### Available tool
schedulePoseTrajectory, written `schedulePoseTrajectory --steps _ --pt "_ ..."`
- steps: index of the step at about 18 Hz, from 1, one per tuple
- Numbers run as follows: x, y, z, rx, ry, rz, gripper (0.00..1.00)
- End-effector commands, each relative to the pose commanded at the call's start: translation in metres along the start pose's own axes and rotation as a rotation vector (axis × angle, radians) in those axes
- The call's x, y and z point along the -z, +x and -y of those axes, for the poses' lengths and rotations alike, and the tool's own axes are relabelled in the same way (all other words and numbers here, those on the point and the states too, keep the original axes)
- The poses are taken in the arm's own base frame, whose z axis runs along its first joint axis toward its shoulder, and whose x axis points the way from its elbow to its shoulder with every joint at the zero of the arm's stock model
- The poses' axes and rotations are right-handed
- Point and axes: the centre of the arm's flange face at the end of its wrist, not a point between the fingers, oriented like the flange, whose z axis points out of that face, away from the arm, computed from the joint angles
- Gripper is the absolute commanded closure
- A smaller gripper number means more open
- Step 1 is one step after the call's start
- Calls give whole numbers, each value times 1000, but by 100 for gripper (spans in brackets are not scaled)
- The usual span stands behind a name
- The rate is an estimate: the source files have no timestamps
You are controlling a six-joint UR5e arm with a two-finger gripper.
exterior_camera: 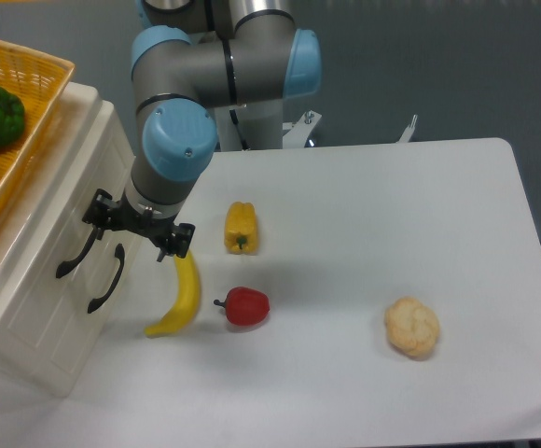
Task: Slide the top white drawer open
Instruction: 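Lower the gripper to the upper drawer's black handle and hook it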
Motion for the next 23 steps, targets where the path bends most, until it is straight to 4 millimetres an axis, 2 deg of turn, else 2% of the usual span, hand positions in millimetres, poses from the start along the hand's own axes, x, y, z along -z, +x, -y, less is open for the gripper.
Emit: schedulePoseTrajectory --steps 8,11,13,23 --pt "-5 4 3 1 -5 -6 0" --pt "-13 2 5 3 -17 -10 0" --pt "-18 8 6 -6 -26 -13 0" --pt "-23 3 9 -11 -27 -2 0"
